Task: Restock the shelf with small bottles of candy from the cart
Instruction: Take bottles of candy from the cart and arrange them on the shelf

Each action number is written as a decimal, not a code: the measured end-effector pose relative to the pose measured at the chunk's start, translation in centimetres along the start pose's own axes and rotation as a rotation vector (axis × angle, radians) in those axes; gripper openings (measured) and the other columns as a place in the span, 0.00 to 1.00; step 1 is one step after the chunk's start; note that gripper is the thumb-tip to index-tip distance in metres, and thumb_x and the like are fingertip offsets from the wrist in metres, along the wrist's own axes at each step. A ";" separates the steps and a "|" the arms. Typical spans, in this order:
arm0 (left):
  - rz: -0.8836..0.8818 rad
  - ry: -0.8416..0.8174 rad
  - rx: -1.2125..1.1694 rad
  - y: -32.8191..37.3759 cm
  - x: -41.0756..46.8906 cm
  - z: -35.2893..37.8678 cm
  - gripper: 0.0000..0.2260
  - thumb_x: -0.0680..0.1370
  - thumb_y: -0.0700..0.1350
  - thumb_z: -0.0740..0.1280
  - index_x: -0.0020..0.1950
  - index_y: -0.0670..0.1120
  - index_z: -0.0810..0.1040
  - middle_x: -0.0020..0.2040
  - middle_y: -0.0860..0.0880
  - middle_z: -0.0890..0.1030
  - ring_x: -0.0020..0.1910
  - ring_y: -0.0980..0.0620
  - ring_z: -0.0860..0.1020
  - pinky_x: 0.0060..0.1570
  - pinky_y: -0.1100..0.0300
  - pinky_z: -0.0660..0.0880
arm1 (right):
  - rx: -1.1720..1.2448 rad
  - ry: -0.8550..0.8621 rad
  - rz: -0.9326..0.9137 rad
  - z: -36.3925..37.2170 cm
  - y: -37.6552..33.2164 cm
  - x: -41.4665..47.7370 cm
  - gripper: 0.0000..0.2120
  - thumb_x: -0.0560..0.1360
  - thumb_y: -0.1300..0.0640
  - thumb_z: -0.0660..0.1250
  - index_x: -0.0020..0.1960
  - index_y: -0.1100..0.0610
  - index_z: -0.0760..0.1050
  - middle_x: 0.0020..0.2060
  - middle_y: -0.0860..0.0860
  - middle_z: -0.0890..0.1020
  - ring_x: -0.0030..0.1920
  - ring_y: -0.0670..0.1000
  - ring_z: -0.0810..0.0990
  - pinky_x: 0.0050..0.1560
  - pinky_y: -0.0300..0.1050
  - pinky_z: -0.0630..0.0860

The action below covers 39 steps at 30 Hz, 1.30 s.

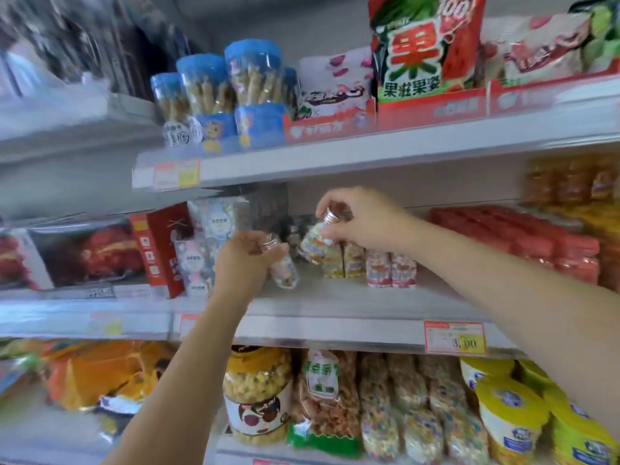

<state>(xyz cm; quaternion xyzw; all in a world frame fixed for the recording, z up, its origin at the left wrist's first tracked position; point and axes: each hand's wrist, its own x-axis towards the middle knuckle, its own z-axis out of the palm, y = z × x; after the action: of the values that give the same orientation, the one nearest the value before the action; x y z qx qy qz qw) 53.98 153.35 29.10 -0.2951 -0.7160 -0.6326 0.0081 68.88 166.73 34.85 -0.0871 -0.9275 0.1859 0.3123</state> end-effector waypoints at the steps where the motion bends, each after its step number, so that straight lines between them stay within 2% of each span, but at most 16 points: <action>1: 0.019 0.023 0.104 -0.1 0.6 0.3 0.17 0.68 0.49 0.77 0.48 0.46 0.74 0.49 0.44 0.81 0.49 0.45 0.80 0.54 0.47 0.78 | -0.056 -0.032 -0.014 0.6 0.0 0.9 0.11 0.73 0.57 0.71 0.54 0.52 0.77 0.44 0.47 0.76 0.37 0.40 0.70 0.29 0.26 0.64; 3: 0.077 0.051 0.368 -0.1 1.0 1.0 0.16 0.69 0.53 0.76 0.44 0.46 0.73 0.44 0.44 0.81 0.44 0.44 0.80 0.46 0.50 0.78 | -0.148 -0.085 -0.043 1.6 0.1 2.4 0.12 0.73 0.56 0.71 0.55 0.52 0.77 0.45 0.45 0.75 0.39 0.42 0.71 0.32 0.30 0.63; 5: 0.143 0.078 0.669 0.0 1.1 1.8 0.19 0.71 0.56 0.73 0.49 0.43 0.73 0.41 0.45 0.80 0.41 0.44 0.79 0.38 0.55 0.75 | -0.227 -0.135 -0.038 2.4 0.4 3.7 0.14 0.72 0.56 0.72 0.57 0.52 0.77 0.47 0.46 0.74 0.44 0.45 0.72 0.37 0.37 0.66; 7: 0.179 0.090 0.841 -0.2 1.4 2.6 0.23 0.73 0.57 0.70 0.56 0.40 0.70 0.46 0.43 0.80 0.47 0.43 0.79 0.38 0.55 0.72 | -0.280 -0.185 -0.015 3.3 0.9 4.7 0.16 0.71 0.57 0.73 0.58 0.53 0.77 0.51 0.48 0.76 0.48 0.48 0.74 0.43 0.40 0.68; 9: 0.149 0.071 0.913 -0.7 2.0 3.3 0.27 0.75 0.57 0.67 0.61 0.38 0.67 0.50 0.41 0.80 0.50 0.42 0.79 0.40 0.54 0.72 | -0.304 -0.227 -0.002 4.3 1.4 5.7 0.17 0.71 0.60 0.73 0.59 0.55 0.77 0.55 0.50 0.78 0.52 0.50 0.76 0.47 0.40 0.70; 11: 0.082 0.008 0.908 -1.3 2.3 3.6 0.26 0.75 0.57 0.68 0.59 0.37 0.69 0.50 0.41 0.80 0.50 0.41 0.79 0.42 0.53 0.74 | -0.337 -0.267 0.006 5.5 1.8 6.6 0.17 0.72 0.63 0.71 0.61 0.56 0.76 0.57 0.52 0.78 0.54 0.52 0.76 0.47 0.41 0.71; 14: -0.014 -0.097 0.900 -2.2 1.9 3.2 0.18 0.73 0.54 0.71 0.43 0.41 0.70 0.39 0.46 0.76 0.41 0.45 0.75 0.37 0.58 0.70 | -0.377 -0.315 0.020 6.5 2.1 7.9 0.18 0.72 0.64 0.71 0.61 0.57 0.76 0.57 0.53 0.79 0.53 0.53 0.77 0.48 0.42 0.74; 16: -0.030 -0.120 0.933 -2.5 1.7 3.0 0.16 0.73 0.51 0.72 0.39 0.43 0.68 0.35 0.49 0.73 0.39 0.47 0.73 0.36 0.59 0.68 | -0.370 -0.340 0.043 6.6 2.2 8.6 0.22 0.69 0.61 0.75 0.62 0.57 0.76 0.57 0.54 0.79 0.51 0.54 0.78 0.51 0.46 0.78; 18: -0.010 -0.103 0.960 -2.5 2.1 3.3 0.09 0.75 0.45 0.70 0.44 0.43 0.72 0.44 0.46 0.79 0.45 0.45 0.77 0.39 0.59 0.70 | -0.359 -0.360 0.063 6.5 2.2 9.1 0.26 0.67 0.60 0.77 0.64 0.57 0.76 0.58 0.54 0.79 0.51 0.55 0.79 0.52 0.49 0.79; 19: -0.011 -0.094 0.972 -2.4 2.3 3.6 0.07 0.76 0.43 0.69 0.49 0.42 0.75 0.49 0.44 0.80 0.50 0.44 0.78 0.41 0.58 0.72 | -0.360 -0.359 0.062 6.5 2.3 9.3 0.26 0.67 0.60 0.77 0.64 0.57 0.76 0.58 0.54 0.79 0.52 0.55 0.79 0.52 0.47 0.78; 21: -0.022 -0.090 1.017 -2.6 3.1 4.4 0.09 0.77 0.39 0.66 0.56 0.39 0.75 0.55 0.42 0.79 0.55 0.43 0.78 0.48 0.56 0.75 | -0.387 -0.322 0.047 6.9 2.4 9.6 0.22 0.69 0.62 0.75 0.62 0.58 0.77 0.58 0.54 0.80 0.53 0.54 0.79 0.50 0.43 0.76; 24: -0.007 -0.114 1.081 -2.7 3.9 5.5 0.12 0.78 0.37 0.62 0.61 0.38 0.72 0.61 0.41 0.76 0.61 0.43 0.76 0.55 0.55 0.74 | -0.434 -0.231 0.053 7.5 2.6 10.1 0.12 0.72 0.66 0.70 0.55 0.61 0.79 0.52 0.57 0.81 0.49 0.56 0.79 0.50 0.47 0.79; 26: -0.009 -0.128 1.066 -2.6 4.4 6.2 0.13 0.78 0.36 0.61 0.62 0.37 0.72 0.63 0.40 0.75 0.63 0.43 0.75 0.57 0.55 0.73 | -0.462 -0.204 0.063 7.6 2.7 10.6 0.09 0.72 0.67 0.69 0.52 0.61 0.79 0.49 0.57 0.81 0.48 0.56 0.80 0.50 0.48 0.78; 31: -0.008 -0.138 1.022 -2.4 5.9 7.6 0.12 0.79 0.34 0.59 0.62 0.38 0.74 0.63 0.41 0.76 0.63 0.45 0.75 0.56 0.56 0.74 | -0.501 -0.165 0.082 7.9 3.7 12.0 0.09 0.72 0.68 0.67 0.51 0.63 0.79 0.50 0.58 0.80 0.48 0.57 0.79 0.43 0.43 0.73; 34: -0.003 -0.122 0.980 -3.1 6.9 8.3 0.12 0.79 0.33 0.58 0.60 0.38 0.76 0.61 0.41 0.78 0.61 0.45 0.76 0.55 0.58 0.74 | -0.487 -0.168 0.119 8.3 4.3 12.9 0.12 0.70 0.68 0.71 0.53 0.62 0.79 0.52 0.57 0.80 0.51 0.57 0.79 0.46 0.42 0.73; 39: 0.005 -0.031 0.945 -4.3 7.5 8.7 0.12 0.79 0.33 0.57 0.60 0.38 0.75 0.60 0.42 0.79 0.59 0.46 0.78 0.53 0.59 0.74 | -0.443 -0.191 0.165 8.3 5.0 13.8 0.18 0.65 0.62 0.78 0.53 0.61 0.79 0.51 0.55 0.80 0.50 0.55 0.79 0.44 0.42 0.75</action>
<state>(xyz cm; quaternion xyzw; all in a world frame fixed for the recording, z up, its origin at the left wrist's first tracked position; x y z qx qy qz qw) 49.08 164.31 26.41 -0.2702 -0.9248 -0.2328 0.1325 53.10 172.73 34.26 -0.2109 -0.9607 0.0105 0.1803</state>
